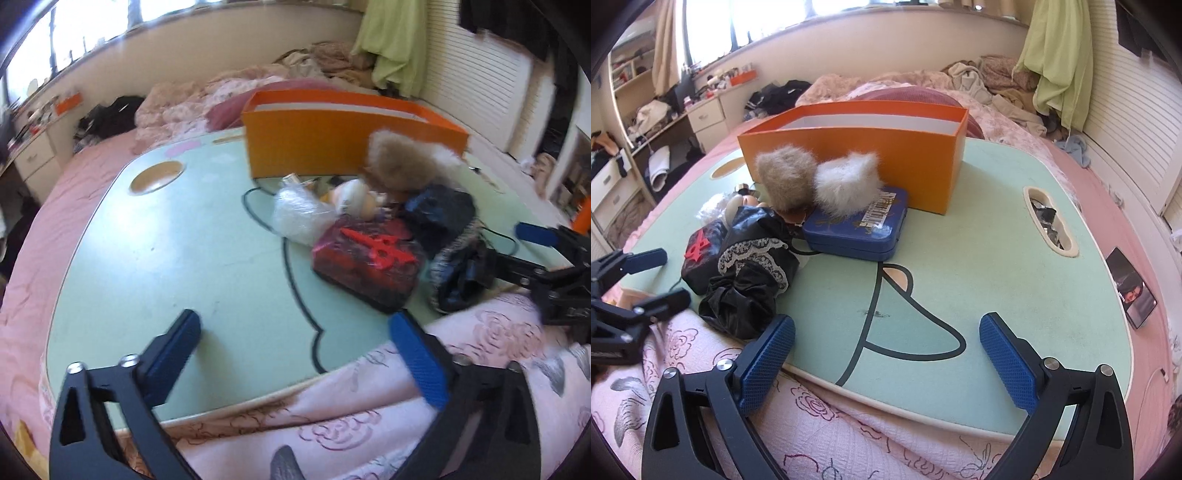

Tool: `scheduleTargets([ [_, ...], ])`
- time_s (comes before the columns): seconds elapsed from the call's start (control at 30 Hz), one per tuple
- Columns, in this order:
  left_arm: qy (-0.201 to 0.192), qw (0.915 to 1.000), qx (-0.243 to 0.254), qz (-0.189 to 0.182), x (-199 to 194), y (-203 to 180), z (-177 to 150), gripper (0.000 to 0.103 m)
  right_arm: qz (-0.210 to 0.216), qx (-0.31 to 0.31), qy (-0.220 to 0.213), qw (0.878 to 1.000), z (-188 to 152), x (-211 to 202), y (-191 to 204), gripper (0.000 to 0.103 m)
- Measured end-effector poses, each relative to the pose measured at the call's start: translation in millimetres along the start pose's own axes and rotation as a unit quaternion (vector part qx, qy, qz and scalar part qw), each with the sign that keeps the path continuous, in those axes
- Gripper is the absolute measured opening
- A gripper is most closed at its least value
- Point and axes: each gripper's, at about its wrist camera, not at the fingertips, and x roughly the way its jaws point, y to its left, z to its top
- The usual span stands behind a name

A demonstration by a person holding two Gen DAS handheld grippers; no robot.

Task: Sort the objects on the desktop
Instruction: 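Lift the black case out and place it in front of the duck figure, then reach into the box with the right gripper and grasp the green toy car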

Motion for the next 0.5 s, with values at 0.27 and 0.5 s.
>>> scheduleTargets([
  [0.27, -0.005, 1.0000, 0.004, -0.004, -1.0, 3.2, -1.9, 0.102, -0.027, 0.013, -0.011, 0.999, 56.6, -33.0, -17.7, 0.022],
  [0.5, -0.005, 1.0000, 0.004, -0.003, -1.0, 3.2, -2.4, 0.102, 0.023, 0.026, 0.088, 0.996, 169.5, -1.2, -14.5, 0.022],
])
